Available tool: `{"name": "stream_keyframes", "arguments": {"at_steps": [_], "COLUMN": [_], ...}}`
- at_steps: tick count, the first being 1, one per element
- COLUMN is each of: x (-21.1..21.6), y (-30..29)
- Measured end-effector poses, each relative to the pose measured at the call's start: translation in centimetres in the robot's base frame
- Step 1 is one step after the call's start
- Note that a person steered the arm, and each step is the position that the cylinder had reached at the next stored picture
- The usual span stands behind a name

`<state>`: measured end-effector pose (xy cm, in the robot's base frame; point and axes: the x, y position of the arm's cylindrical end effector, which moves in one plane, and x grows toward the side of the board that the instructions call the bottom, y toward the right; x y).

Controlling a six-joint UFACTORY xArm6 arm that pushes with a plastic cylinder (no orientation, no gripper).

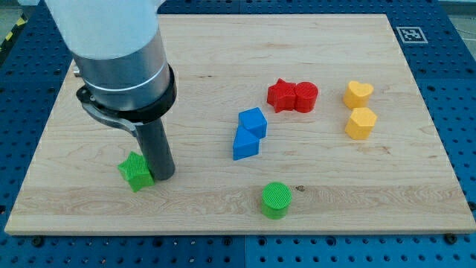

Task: Place green star to the bottom left of the board

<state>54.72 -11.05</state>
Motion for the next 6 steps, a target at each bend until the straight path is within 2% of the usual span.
{"name": "stream_keyframes", "arguments": {"at_steps": [2, 6], "x": [0.0, 0.3], "y": [-2.1, -2.6]}}
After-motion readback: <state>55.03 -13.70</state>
